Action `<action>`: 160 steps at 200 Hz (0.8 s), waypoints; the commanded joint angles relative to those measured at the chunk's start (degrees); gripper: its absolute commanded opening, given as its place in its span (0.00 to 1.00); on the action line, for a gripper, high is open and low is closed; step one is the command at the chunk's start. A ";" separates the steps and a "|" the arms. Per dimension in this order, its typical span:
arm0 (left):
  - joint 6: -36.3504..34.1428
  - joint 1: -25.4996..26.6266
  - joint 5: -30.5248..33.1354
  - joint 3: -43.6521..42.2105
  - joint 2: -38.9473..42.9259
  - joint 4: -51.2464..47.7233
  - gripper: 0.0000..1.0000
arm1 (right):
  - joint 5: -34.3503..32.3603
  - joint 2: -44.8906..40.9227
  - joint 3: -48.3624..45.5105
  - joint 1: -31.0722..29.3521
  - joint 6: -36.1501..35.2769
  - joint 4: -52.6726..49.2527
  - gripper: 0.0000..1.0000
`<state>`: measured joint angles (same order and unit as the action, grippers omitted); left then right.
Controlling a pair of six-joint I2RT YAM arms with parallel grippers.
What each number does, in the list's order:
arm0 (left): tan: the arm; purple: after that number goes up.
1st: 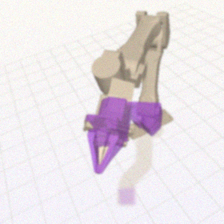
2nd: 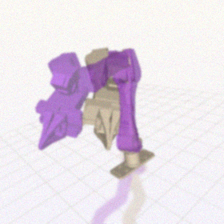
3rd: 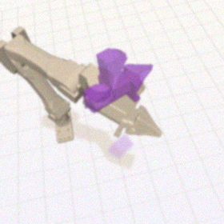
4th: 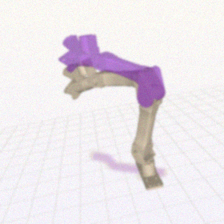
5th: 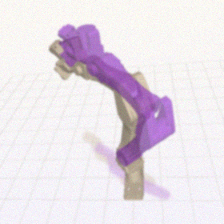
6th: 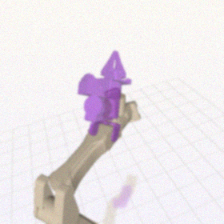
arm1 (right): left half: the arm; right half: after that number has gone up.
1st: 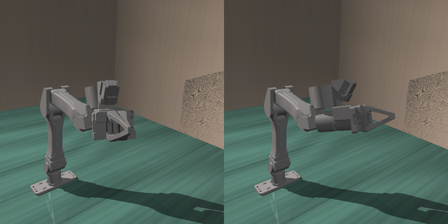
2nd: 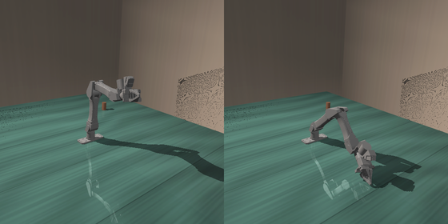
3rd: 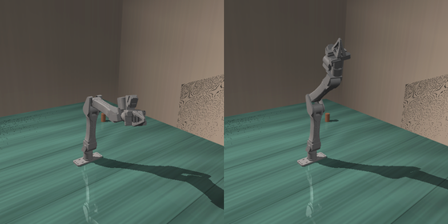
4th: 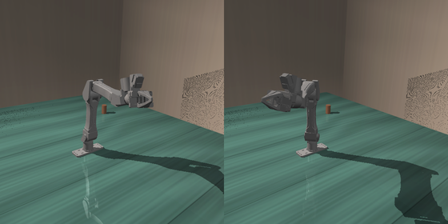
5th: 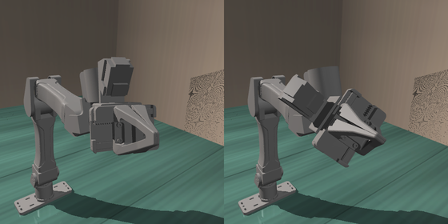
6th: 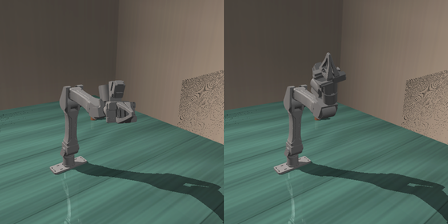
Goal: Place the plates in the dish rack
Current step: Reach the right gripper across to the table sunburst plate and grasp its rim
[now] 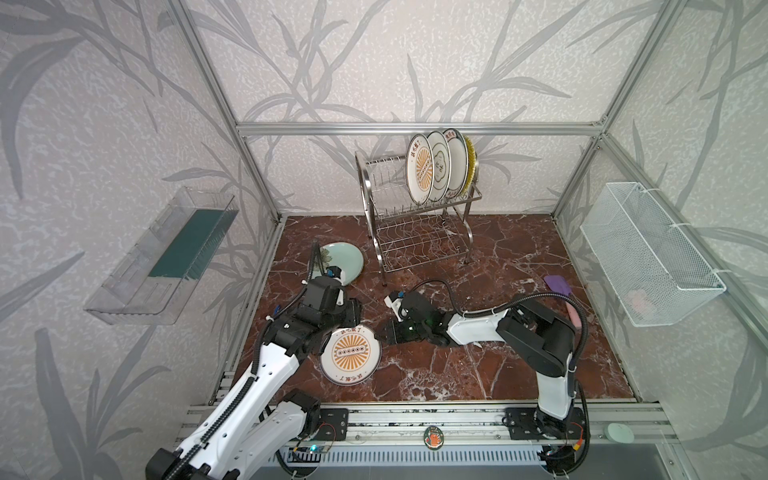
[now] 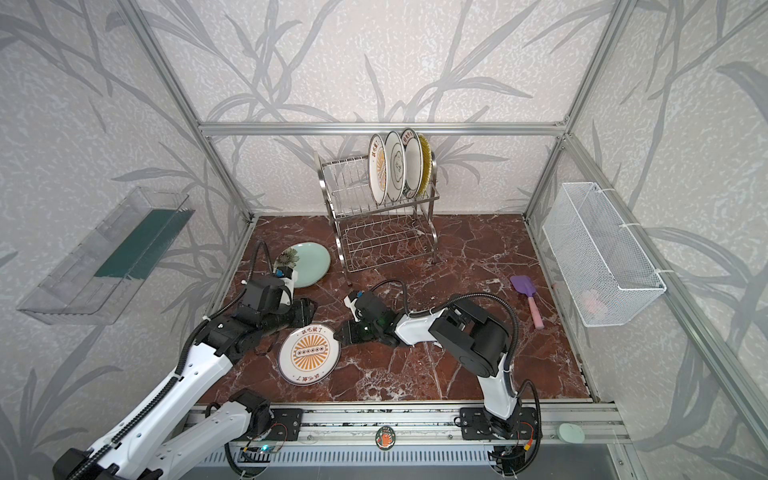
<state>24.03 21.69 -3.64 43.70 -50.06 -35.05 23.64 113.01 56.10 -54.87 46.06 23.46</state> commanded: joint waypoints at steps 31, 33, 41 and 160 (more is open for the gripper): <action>-0.70 0.02 0.56 0.35 0.06 -1.19 0.57 | 1.54 2.80 0.89 -0.46 2.45 3.08 0.39; -0.66 0.02 0.56 0.36 0.05 -1.24 0.57 | 1.58 2.76 0.91 -0.49 2.50 3.08 0.39; -0.74 0.02 0.56 0.42 -0.03 -1.22 0.57 | 1.59 2.85 1.03 -0.49 2.54 3.08 0.39; -1.24 0.02 0.21 0.37 0.42 -1.31 0.57 | 4.14 6.06 1.12 -0.50 7.00 8.33 0.34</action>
<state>23.53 21.69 -3.66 43.70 -50.28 -35.22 26.52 117.03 56.40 -54.87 51.46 29.89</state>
